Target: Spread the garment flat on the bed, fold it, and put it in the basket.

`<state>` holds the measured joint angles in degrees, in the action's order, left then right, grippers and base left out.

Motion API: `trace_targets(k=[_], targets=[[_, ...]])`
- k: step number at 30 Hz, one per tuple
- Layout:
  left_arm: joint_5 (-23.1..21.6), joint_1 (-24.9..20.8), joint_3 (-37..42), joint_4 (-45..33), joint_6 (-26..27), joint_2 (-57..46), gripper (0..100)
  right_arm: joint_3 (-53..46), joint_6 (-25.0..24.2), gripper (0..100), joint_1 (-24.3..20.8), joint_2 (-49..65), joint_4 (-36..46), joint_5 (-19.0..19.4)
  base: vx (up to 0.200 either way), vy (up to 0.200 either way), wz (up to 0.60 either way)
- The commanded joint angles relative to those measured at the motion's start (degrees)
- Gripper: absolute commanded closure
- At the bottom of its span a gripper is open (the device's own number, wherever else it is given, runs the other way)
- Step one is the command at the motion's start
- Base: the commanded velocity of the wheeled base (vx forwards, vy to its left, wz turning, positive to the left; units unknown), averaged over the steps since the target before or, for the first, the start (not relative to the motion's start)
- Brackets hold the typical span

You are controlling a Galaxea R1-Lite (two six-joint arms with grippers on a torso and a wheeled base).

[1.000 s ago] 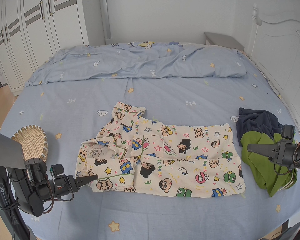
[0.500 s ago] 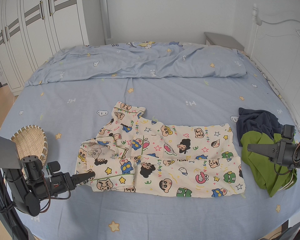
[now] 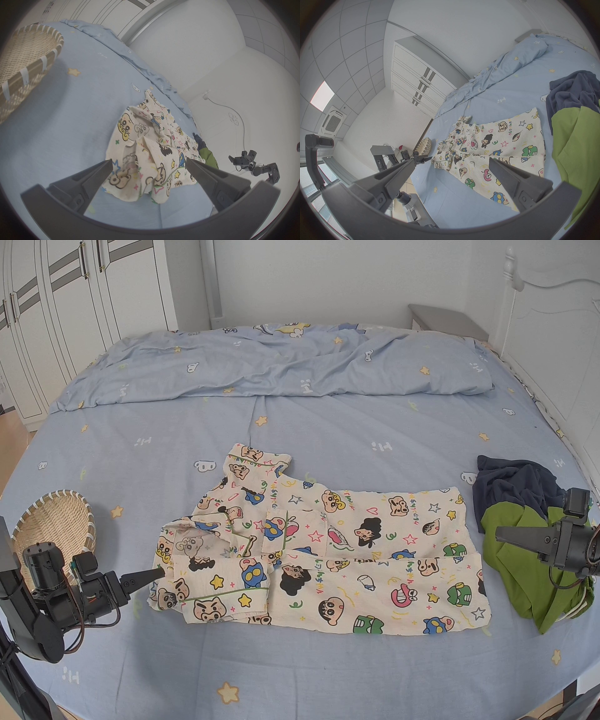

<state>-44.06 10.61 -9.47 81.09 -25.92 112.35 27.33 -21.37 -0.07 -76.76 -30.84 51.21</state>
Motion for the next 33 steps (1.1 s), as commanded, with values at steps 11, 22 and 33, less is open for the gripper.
trace_targets(k=[11,22,33], targets=[[-0.06,1.87,-1.60,-1.46,2.63,5.51,0,0.18,-0.08,0,0.07,1.00,0.08,0.03,0.000,0.000,0.00],[-0.06,1.61,-1.43,-1.46,4.65,9.38,0,0.18,-0.08,0,-0.01,1.00,0.08,0.03,0.000,0.000,0.00],[-0.24,-0.85,-1.60,-0.85,3.77,9.29,0,-0.09,-0.08,0,-0.01,1.00,-0.01,0.03,0.000,0.000,0.00]])
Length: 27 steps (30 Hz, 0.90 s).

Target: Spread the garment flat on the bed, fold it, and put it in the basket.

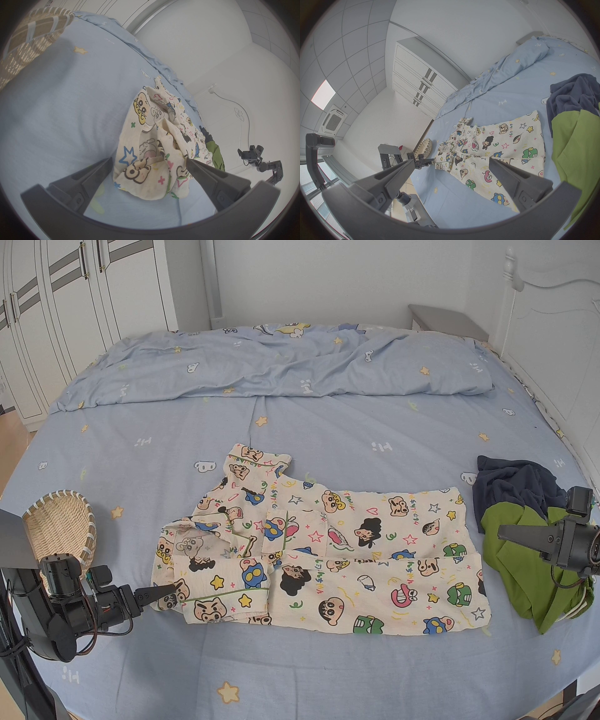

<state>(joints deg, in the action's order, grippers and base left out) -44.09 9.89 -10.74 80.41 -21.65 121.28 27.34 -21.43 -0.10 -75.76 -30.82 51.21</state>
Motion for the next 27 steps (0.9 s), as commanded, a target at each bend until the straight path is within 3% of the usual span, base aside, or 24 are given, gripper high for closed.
trace_targets(k=[1,14,20,27], targets=[[-0.29,0.05,-0.42,-0.16,-0.76,0.18,0,-0.10,-0.01,0,-0.08,0.00,-0.03,0.03,0.000,0.000,0.00],[-1.70,0.13,-3.59,-0.43,-8.41,0.09,0,-0.10,-0.01,0,-0.08,0.00,-0.03,0.03,0.000,0.000,0.00],[-8.29,0.84,-4.82,-0.52,-12.98,-0.08,0,-0.10,-0.01,0,-0.08,0.00,-0.03,0.03,0.000,0.000,0.00],[-9.87,2.42,-5.70,-0.69,-13.24,0.53,0,-0.19,-0.01,0,-0.08,0.00,-0.03,0.03,0.000,0.000,0.00]])
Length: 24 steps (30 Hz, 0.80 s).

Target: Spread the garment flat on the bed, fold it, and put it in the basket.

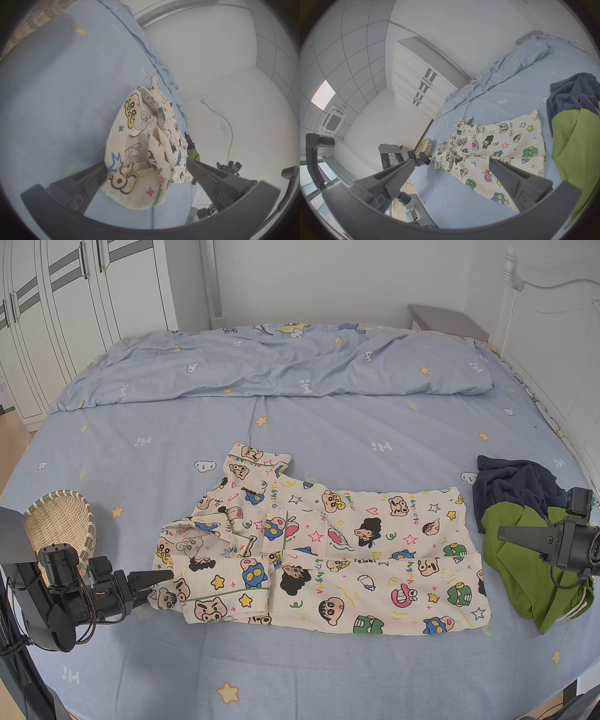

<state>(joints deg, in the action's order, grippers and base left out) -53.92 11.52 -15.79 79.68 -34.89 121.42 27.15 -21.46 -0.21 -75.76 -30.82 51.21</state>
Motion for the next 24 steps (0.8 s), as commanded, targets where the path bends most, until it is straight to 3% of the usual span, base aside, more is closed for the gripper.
trace_targets(k=[1,9,16,24], targets=[[-0.05,1.05,-0.82,-0.05,0.00,0.57,0,0.01,0.01,0,0.03,0.00,-0.03,0.03,0.000,0.000,0.00],[-0.05,3.42,-1.70,-1.37,0.00,3.65,0,0.01,0.01,0,0.03,0.00,-0.03,0.03,0.000,0.000,0.00],[-0.13,2.37,-2.14,-3.56,-0.09,4.27,0,0.01,0.01,0,0.03,0.09,-0.12,0.03,0.000,0.000,0.00],[-3.30,1.40,-3.37,-5.85,-3.34,3.56,0,0.01,0.01,0,0.12,0.09,-0.12,0.03,0.000,0.000,0.00]])
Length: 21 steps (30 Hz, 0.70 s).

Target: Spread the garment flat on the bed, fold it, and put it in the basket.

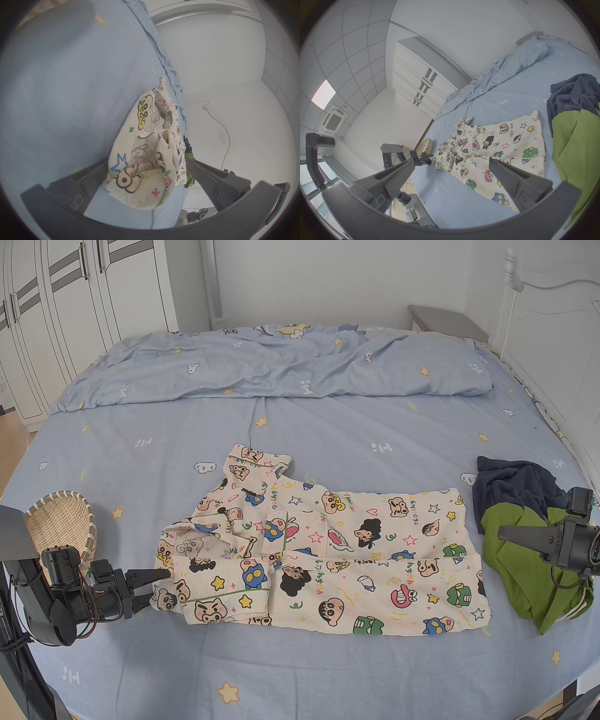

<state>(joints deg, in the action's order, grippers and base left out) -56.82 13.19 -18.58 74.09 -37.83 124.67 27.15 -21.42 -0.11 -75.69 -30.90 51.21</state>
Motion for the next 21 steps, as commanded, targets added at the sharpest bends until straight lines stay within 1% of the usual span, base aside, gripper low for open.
trace_targets(k=[1,10,12,16,21], targets=[[-0.40,-0.27,-0.67,-0.27,-0.41,0.31,0,0.01,-0.03,0,0.02,0.11,-0.03,0.03,0.000,0.000,0.00],[-0.40,-0.01,-3.04,-0.35,-0.76,0.83,0,0.01,-0.03,0,0.02,0.37,-0.03,0.03,0.000,0.000,0.00],[-0.40,0.43,-3.57,-0.44,-1.37,0.83,0,0.01,0.06,0,0.02,0.37,-0.12,0.03,0.000,0.000,0.00],[-0.57,1.14,-4.71,-0.35,-4.27,0.83,0,0.01,-0.03,0,0.02,0.37,-0.12,0.03,0.000,0.000,0.00],[-1.80,1.14,-4.80,-0.44,-4.80,0.57,0,0.01,-0.03,0,0.02,0.37,-0.12,0.03,0.000,0.000,0.00]])
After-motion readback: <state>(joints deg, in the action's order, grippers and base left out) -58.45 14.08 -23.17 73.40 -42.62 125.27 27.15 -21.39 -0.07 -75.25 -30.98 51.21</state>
